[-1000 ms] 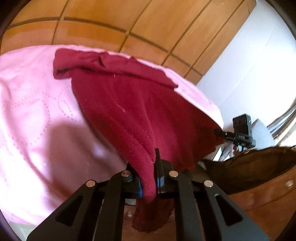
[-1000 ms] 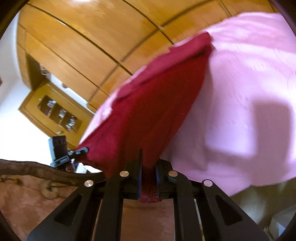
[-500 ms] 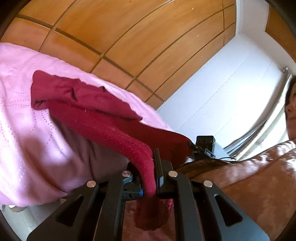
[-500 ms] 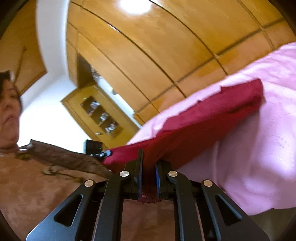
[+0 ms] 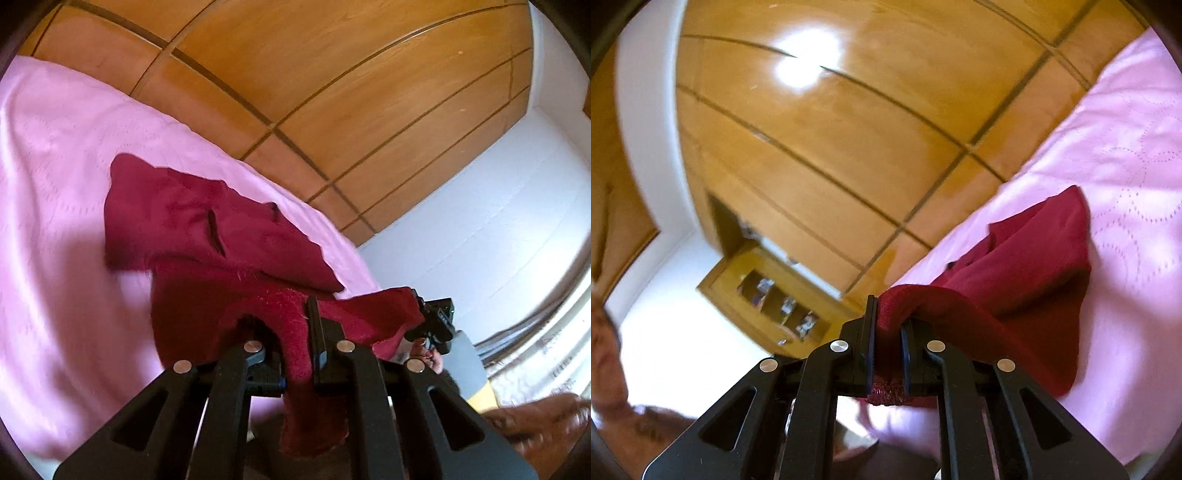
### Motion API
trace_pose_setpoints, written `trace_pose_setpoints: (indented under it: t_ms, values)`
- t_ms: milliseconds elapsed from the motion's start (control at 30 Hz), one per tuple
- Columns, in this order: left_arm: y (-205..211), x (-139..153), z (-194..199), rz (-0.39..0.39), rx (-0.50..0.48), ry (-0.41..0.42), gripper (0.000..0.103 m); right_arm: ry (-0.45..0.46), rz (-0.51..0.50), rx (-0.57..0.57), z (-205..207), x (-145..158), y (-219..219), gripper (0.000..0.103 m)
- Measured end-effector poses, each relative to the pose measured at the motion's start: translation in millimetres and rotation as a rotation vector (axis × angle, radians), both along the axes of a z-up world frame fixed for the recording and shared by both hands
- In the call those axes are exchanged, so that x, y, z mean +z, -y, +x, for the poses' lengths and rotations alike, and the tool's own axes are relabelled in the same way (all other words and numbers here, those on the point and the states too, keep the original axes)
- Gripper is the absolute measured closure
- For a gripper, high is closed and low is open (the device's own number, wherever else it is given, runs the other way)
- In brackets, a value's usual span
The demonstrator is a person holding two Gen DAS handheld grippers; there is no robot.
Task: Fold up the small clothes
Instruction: 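Lift the gripped hem with both tools and fold it over toward the collar, then lower the folded hem onto the shirt and open both tools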
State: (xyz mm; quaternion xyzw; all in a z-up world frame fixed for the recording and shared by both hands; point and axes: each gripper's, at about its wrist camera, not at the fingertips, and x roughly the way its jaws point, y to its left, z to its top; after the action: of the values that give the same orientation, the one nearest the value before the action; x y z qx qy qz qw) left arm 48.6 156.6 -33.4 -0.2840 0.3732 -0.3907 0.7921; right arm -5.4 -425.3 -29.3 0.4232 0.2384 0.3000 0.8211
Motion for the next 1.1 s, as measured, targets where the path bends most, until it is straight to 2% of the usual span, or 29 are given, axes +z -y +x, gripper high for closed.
trace_pose_setpoints:
  t_ms: [267,367,533,667,733,767,800,833,867,900,933,967,1033,1100]
  values:
    - [19,-23,78,0.078,0.094,-0.129,0.095,-0.204,0.045,-0.099,84,-40,14,0.093]
    - [24,-32,99,0.083,0.114,-0.163,0.095,-0.280,0.025,-0.121,110,-55,18,0.093]
    - [32,-45,134,0.091,0.157,-0.227,0.094,-0.346,-0.007,-0.151,148,-69,19,0.093]
    - [37,-50,153,0.109,0.187,-0.240,0.094,-0.380,-0.009,-0.180,172,-79,17,0.093]
    - [42,-50,162,0.132,0.209,-0.236,0.082,-0.385,-0.028,-0.192,181,-83,15,0.092]
    - [44,-49,165,0.137,0.215,-0.230,0.077,-0.387,-0.043,-0.201,186,-84,14,0.088]
    - [46,-49,169,0.140,0.225,-0.226,0.062,-0.391,-0.058,-0.212,190,-86,12,0.085]
    - [46,-49,170,0.142,0.239,-0.225,0.051,-0.388,-0.062,-0.218,193,-87,10,0.074]
    - [47,-49,172,0.142,0.258,-0.221,0.048,-0.385,-0.072,-0.226,196,-89,8,0.062]
    - [47,-47,172,0.138,0.285,-0.212,0.038,-0.379,-0.103,-0.241,197,-88,5,0.057]
    - [46,-46,170,0.143,0.321,-0.205,0.018,-0.365,-0.139,-0.264,196,-85,2,0.049]
    - [43,-42,165,0.169,0.398,-0.185,0.011,-0.345,-0.178,-0.292,193,-80,0,0.040]
    - [34,-35,155,0.177,0.483,-0.130,0.008,-0.299,-0.259,-0.367,185,-67,-3,0.030]
    - [31,-29,145,0.216,0.527,-0.098,0.008,-0.263,-0.325,-0.416,177,-56,-6,0.030]
